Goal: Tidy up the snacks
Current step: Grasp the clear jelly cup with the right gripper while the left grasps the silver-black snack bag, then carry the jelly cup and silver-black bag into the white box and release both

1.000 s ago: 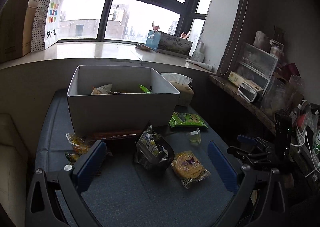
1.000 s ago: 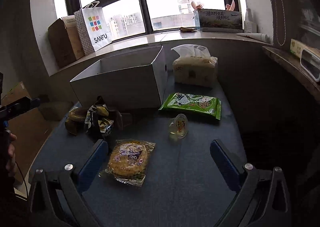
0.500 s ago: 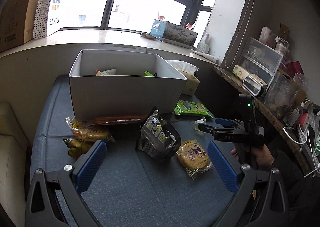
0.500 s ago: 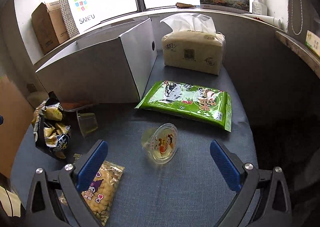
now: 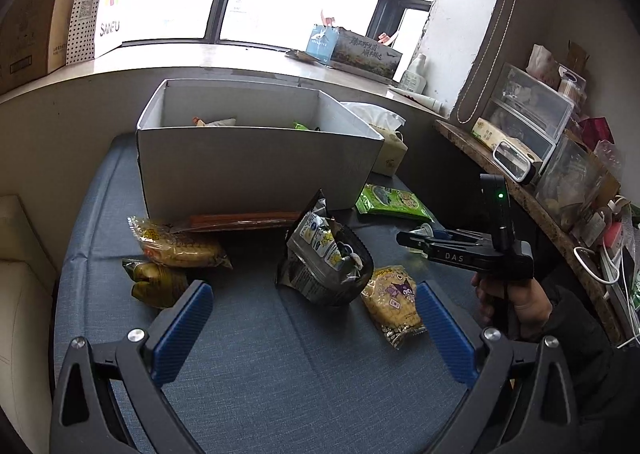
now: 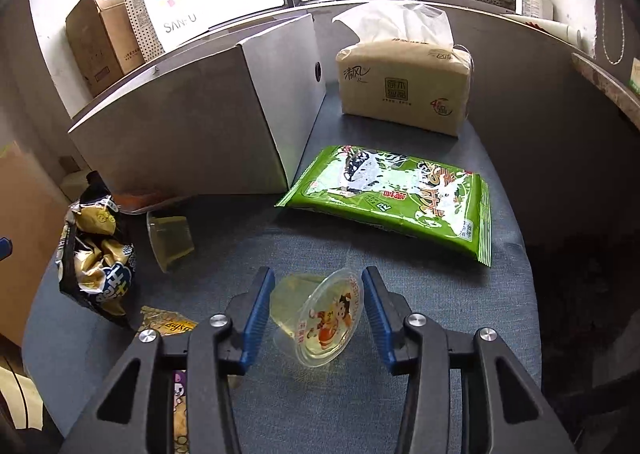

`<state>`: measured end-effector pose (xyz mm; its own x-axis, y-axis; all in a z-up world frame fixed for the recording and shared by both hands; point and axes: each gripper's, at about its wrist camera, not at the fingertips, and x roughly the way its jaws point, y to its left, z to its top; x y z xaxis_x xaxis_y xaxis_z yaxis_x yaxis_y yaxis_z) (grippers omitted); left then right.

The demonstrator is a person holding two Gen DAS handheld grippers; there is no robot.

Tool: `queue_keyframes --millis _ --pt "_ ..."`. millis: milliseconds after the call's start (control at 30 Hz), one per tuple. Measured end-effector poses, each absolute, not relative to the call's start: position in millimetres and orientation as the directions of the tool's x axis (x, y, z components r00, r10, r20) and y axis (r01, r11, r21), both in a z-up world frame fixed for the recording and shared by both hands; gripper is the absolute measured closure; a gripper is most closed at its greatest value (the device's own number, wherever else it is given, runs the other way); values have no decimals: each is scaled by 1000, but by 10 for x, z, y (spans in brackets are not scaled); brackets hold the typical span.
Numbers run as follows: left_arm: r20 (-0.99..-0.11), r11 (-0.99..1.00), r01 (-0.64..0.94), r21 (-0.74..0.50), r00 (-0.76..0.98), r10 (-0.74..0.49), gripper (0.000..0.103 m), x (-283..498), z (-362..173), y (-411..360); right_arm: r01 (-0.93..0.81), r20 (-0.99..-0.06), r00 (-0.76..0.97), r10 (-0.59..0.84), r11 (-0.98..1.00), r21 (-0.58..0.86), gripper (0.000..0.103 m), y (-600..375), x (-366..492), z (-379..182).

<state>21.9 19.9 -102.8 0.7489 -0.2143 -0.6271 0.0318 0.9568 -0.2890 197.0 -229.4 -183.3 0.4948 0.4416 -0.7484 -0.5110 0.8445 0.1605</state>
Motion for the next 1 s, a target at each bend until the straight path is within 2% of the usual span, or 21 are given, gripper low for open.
queue_keyframes --millis 333,433,533,633,667,733,767,900,1000 --pt "-692 952 104 -287 664 -282 0 637 -1266 -101 -560 -673 515 531 803 206 54 -2381 1378 -1396" --pt "-734 961 96 -258 628 -260 0 886 -1402 -197 -578 -655 510 558 786 219 54 -2394 1248 -1335" --pt "-746 944 71 -321 595 -299 0 1109 -1538 -213 -582 -651 512 560 784 217 54 -2405 1146 -1316" --pt "-776 966 40 -257 587 -230 0 1268 -1629 -319 -574 -657 509 557 788 223 54 -2418 1108 -1350" --pt "-785 966 13 -258 580 -218 2 1306 -1669 -314 -571 -659 511 552 791 220 54 -2418 1103 -1361" --pt "-775 955 -6 -298 585 -238 31 1310 -1717 -266 -569 -663 506 552 791 224 54 -2419 1104 -1385" --pt "-769 950 -8 -311 589 -247 38 1296 -1732 -231 -569 -665 503 552 791 226 54 -2424 1097 -1395" --pt "-744 947 0 -321 619 -252 47 1124 -1661 -111 -564 -666 502 551 793 231 54 -2438 1084 -1410" --pt "-705 942 10 -336 660 -259 47 927 -1483 4 -564 -662 502 557 791 238 54 -2428 1072 -1391"
